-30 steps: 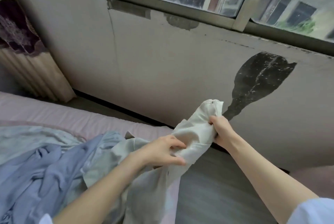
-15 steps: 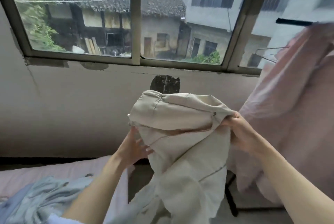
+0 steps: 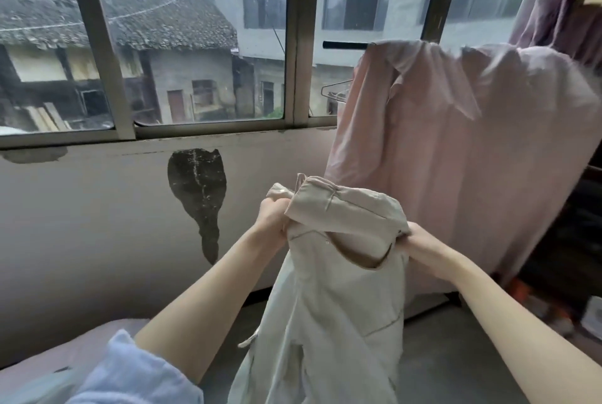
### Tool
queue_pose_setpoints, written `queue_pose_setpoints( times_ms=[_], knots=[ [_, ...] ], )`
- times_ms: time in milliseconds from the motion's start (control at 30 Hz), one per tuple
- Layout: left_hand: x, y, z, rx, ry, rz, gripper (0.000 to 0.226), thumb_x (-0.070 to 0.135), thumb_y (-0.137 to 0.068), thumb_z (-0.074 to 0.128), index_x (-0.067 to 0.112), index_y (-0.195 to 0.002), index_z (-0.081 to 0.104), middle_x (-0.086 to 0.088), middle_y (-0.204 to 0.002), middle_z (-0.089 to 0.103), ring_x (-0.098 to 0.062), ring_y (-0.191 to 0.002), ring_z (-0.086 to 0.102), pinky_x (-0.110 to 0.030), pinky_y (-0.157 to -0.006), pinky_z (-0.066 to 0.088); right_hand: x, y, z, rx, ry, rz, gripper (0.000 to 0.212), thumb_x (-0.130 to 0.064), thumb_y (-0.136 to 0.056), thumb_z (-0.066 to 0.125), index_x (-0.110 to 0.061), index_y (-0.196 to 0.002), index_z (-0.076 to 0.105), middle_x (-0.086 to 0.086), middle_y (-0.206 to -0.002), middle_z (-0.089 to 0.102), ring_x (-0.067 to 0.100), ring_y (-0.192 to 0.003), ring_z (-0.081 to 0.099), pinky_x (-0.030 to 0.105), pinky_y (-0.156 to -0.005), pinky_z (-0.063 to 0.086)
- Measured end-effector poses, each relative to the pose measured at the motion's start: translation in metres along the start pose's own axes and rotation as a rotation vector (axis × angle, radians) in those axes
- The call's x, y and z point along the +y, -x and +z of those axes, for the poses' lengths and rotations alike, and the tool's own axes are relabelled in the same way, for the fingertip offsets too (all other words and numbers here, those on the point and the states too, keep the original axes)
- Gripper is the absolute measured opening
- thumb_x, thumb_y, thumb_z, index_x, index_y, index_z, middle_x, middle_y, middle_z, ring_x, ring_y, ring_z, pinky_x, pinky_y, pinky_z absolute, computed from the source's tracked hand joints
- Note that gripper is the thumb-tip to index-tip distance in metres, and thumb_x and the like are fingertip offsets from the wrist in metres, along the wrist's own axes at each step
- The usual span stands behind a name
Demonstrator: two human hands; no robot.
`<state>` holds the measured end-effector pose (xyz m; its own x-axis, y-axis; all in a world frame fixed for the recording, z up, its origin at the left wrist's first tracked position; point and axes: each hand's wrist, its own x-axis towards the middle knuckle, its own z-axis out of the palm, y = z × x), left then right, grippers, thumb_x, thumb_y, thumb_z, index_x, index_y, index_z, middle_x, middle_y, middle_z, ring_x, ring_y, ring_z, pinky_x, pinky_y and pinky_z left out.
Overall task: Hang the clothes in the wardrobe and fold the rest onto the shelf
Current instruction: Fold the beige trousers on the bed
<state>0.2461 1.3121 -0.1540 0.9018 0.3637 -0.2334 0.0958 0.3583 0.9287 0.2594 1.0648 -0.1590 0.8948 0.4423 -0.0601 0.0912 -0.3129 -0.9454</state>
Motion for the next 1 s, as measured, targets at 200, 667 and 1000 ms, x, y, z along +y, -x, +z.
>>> queue_pose_setpoints(
  times_ms=[200,667,1000],
  knots=[
    [-0.009,0.017,0.037,0.041,0.045,0.138,0.030,-0.008,-0.080,0.050,0.017,-0.067,0.036,-0.002,-0.064,0.039,-0.016,-0.055,0.038,-0.024,-0.050,0.032,0.014,0.024,0.002,-0.179,0.061,-0.041,0.069,-0.021,-0.065,0.074,-0.028,-0.128,0.049,-0.011,-0.119,0.064,0.004,-0.111,0.058,0.022,-0.093,0.046],
    [-0.014,0.042,0.036,-0.409,-0.097,0.219,0.021,-0.004,-0.081,0.054,0.014,-0.072,0.058,-0.009,-0.080,0.061,-0.014,-0.073,0.063,-0.033,-0.069,0.058,0.001,-0.014,0.019,0.499,0.042,-0.205,0.011,-0.014,-0.086,0.062,-0.007,-0.087,0.054,0.002,-0.075,0.055,0.018,-0.075,0.050,0.034,-0.066,0.040],
    [-0.007,0.008,-0.036,-0.226,-0.819,0.214,0.084,0.039,-0.054,0.075,0.025,-0.127,0.037,0.003,-0.124,0.043,-0.017,-0.116,0.047,-0.032,-0.092,0.047,-0.057,-0.008,-0.014,0.198,0.093,-0.362,0.039,0.015,-0.084,0.046,-0.017,-0.097,0.064,0.005,-0.085,0.062,0.012,-0.075,0.054,0.022,-0.066,0.045]
  ],
)
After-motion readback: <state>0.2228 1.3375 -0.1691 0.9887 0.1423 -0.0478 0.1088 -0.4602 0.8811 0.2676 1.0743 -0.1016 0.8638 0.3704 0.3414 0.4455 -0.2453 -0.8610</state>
